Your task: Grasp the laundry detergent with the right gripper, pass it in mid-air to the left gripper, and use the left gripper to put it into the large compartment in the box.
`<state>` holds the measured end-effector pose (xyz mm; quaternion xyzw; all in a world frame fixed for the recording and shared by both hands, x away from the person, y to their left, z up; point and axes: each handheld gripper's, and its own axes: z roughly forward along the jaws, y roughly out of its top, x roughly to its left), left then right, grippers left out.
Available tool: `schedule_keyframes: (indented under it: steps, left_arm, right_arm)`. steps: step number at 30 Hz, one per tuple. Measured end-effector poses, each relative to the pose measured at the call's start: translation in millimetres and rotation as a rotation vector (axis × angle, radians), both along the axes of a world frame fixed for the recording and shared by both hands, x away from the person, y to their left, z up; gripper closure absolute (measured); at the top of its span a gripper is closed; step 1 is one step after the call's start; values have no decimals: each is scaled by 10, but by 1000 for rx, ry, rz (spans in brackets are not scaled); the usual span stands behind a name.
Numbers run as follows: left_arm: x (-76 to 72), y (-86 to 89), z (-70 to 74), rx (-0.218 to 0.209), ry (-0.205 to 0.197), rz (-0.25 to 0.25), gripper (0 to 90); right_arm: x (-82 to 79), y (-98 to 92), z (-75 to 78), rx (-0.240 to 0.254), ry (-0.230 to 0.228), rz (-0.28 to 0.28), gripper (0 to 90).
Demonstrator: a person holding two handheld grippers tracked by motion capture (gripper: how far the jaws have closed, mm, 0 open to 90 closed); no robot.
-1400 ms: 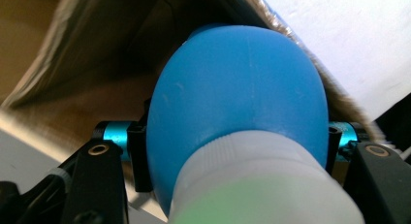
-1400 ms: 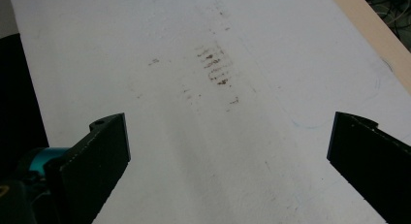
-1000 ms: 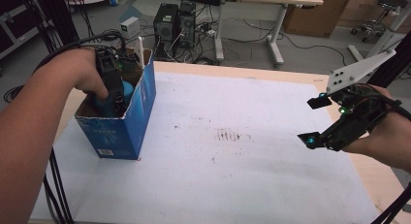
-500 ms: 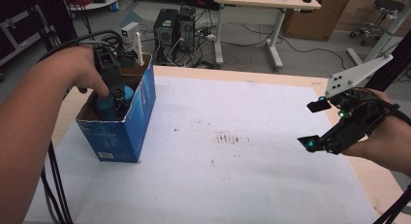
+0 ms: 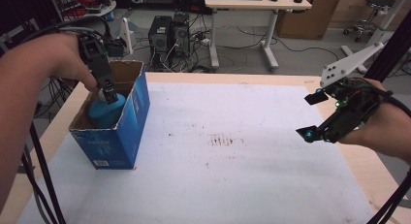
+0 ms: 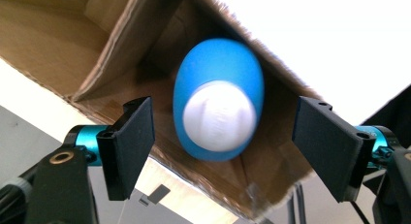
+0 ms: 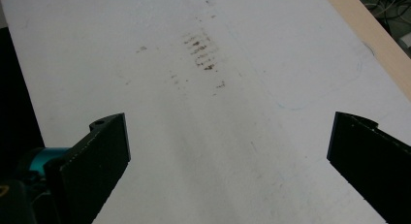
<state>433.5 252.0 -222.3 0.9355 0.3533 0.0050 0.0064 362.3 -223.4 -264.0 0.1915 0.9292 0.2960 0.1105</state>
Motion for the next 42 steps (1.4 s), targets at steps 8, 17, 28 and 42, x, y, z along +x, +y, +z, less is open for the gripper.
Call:
schedule_keyframes:
  steps: [8,17,28,42]
  left_arm:
    - [-103,-360,224,-90,-4,-134,182]
    - [-171,-814,185,-94,21,-290,157]
    - [-153,-1035,77,-64,34,-363,91]
    - [-97,-1237,-86,-13,41,-468,17]
  right_arm:
    - [133,-8,-1,-78,22,59,6]
    - [248,94,-28,-159,64,107,7]
    - [320,178,-75,-219,89,136,7]
    - [479,249,-99,-296,150,165,6]
